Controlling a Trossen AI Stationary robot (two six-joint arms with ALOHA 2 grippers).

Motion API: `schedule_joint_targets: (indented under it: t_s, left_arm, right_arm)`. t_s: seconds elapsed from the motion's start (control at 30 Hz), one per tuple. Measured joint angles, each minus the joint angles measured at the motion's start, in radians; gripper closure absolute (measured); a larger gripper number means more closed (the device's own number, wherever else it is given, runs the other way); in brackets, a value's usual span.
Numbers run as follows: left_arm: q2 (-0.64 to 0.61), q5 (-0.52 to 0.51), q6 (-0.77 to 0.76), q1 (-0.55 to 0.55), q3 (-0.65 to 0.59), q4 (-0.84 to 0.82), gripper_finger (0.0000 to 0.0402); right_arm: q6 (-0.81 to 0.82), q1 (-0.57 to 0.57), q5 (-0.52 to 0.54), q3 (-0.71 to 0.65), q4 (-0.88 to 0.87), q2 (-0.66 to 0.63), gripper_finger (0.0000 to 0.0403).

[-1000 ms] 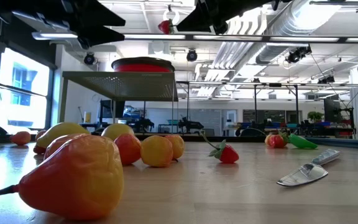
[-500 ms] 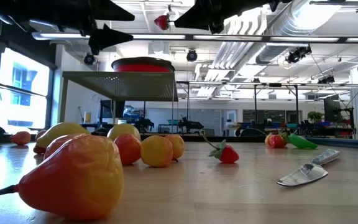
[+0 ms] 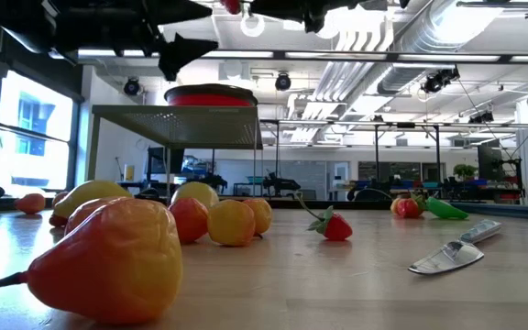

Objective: Pick & Place Fruit
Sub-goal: Put the strawberry into the red strainer on the shelf

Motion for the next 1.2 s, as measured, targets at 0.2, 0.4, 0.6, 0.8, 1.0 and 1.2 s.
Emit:
schedule_joint_targets:
  t_s: [0.2, 0.4, 0.6, 0.8, 1.0, 1.2]
  left_arm:
    - [0.055, 0.054, 0.054, 0.0, 0.0, 0.103, 0.0108]
    - [0.091, 0.069, 0.057, 0.0, 0.0, 0.185, 0.0108]
    - [0.12, 0.035, 0.057, 0.0, 0.0, 0.207, 0.0108]
    - [0.12, 0.029, 0.055, 0.0, 0.001, 0.212, 0.0108]
    - [0.12, 0.035, 0.057, 0.0, 0.001, 0.215, 0.0108]
    - [0.12, 0.034, 0.057, 0.0, 0.001, 0.215, 0.0108]
  right_arm:
    - [0.029, 0.0, 0.0, 0.0, 0.003, 0.0, 0.0399]
    - [0.032, 0.002, 0.0, 0.0, 0.02, 0.015, 0.0399]
    - [0.029, 0.01, 0.011, 0.0, 0.116, 0.069, 0.0399]
    - [0.036, 0.01, 0.008, 0.001, 0.135, 0.092, 0.0399]
    - [0.037, 0.01, 0.018, 0.001, 0.152, 0.111, 0.0399]
    - [0.035, 0.009, 0.049, 0.0, 0.168, 0.14, 0.0399]
